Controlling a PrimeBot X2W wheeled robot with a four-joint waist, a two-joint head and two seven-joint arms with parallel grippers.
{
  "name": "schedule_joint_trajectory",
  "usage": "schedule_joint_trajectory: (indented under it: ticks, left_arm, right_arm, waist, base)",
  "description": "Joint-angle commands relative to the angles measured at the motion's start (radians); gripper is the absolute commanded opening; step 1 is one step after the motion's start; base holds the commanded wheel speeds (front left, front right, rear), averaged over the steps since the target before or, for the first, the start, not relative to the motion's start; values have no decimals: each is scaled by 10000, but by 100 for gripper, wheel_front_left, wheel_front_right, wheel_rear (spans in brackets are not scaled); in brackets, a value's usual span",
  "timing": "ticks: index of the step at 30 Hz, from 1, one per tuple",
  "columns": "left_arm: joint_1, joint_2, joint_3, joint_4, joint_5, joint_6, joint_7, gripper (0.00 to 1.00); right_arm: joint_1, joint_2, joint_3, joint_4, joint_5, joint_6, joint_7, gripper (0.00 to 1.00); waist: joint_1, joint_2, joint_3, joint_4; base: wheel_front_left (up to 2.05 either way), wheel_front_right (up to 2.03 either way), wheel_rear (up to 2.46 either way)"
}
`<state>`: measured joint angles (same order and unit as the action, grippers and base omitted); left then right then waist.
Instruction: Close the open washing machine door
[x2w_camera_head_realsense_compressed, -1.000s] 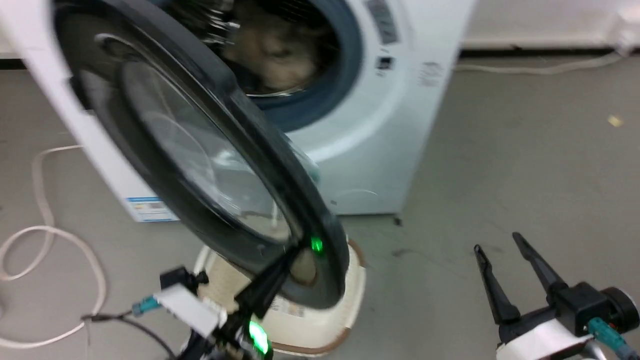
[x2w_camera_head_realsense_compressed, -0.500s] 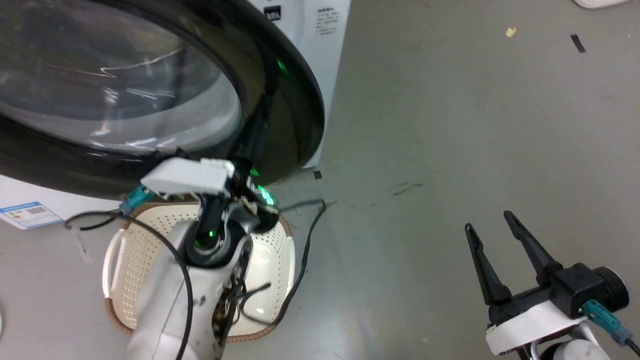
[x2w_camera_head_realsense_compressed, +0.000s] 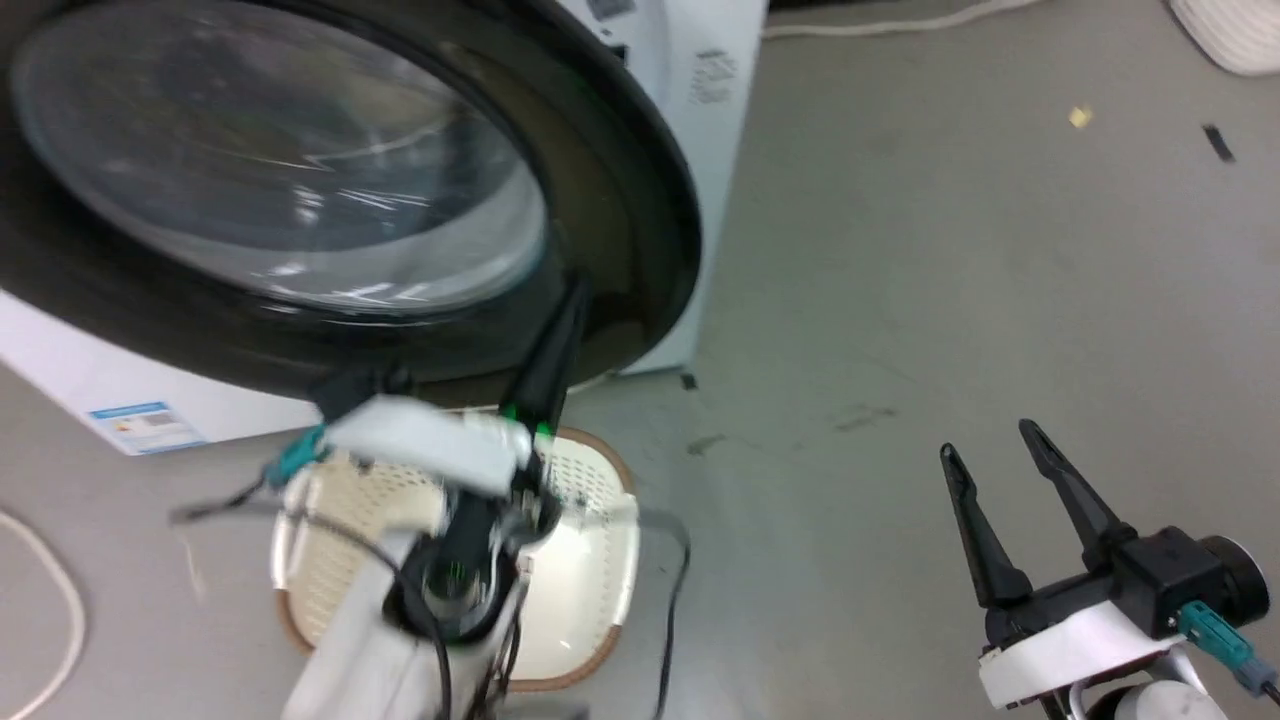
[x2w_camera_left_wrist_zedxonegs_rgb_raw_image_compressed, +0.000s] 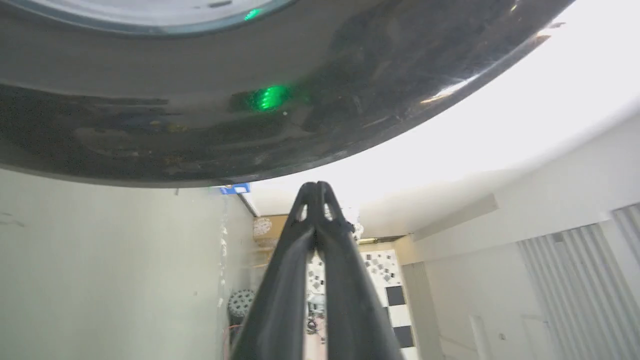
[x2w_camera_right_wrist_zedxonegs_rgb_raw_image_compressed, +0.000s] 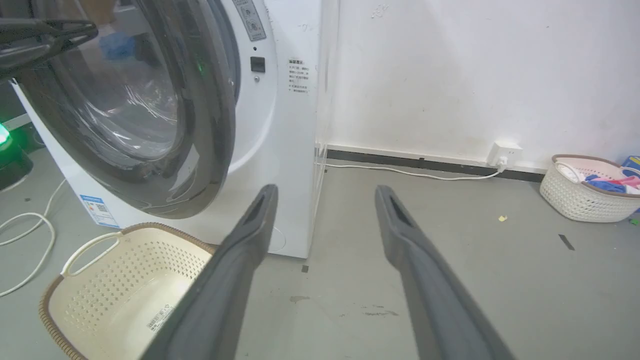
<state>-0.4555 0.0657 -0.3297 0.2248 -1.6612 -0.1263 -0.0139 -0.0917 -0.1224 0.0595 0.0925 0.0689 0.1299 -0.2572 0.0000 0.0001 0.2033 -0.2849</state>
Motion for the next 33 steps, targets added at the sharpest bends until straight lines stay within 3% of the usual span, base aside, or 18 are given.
schedule_joint_trajectory:
  ticks: [1,5,10,15,19,22,26,32,33]
  left_arm:
    - [280,140,-30,-148,174,-43,-57,100]
    - [1484,819,-388,-1129,1484,-43,-576,100]
    - [2535,2050,-850,-1447,3692,-43,-2021,100]
    - [3315,2477,-106,-1206,6080,-19,-2464,100]
    - [3888,2208,999,-1619,9769,674,-2474,100]
    - [4343,1673,1395,-1951,11513,931,-2476,100]
    - [4920,1323,1576,-2018,13115,1100,-2477,100]
    - [5408,821,2036,-1620,14313,1152,-2477,100]
    - [5402,800,2071,-1552,14414,1121,-2478,100]
  right_arm:
    - [91,0,-15,-50,-61,8,-46,100]
    - [392,-87,-130,-163,-133,8,-46,100]
    - [778,-171,-146,-260,-228,8,-46,100]
    - [1089,-203,-84,-311,-282,8,-46,100]
    - [1292,-180,-184,-384,-299,8,-46,100]
    - [1401,-173,-146,-374,-317,8,-46,100]
    - [1452,-121,-83,-354,-338,8,-46,100]
    - [1477,-144,109,-115,-84,8,-46,100]
    - [1466,-203,225,-126,-100,8,-46,87]
  waist:
    - [0,-1,-405,415]
    - [0,-1,-912,1089]
    - [0,-1,-1468,1875]
    - [0,-1,-1880,2423]
    - [0,-1,-2012,2776]
    - [0,-1,-2068,2945]
    - [0,-1,-2109,3046]
    - [0,-1,-2072,3230]
    - [0,-1,-2049,3263]
  base:
    - [0,0,0]
    - [0,0,0]
    - [0,0,0]
    - [0,0,0]
    - [0,0,0]
    - [0,0,0]
    - [0,0,0]
    - [0,0,0]
    - [0,0,0]
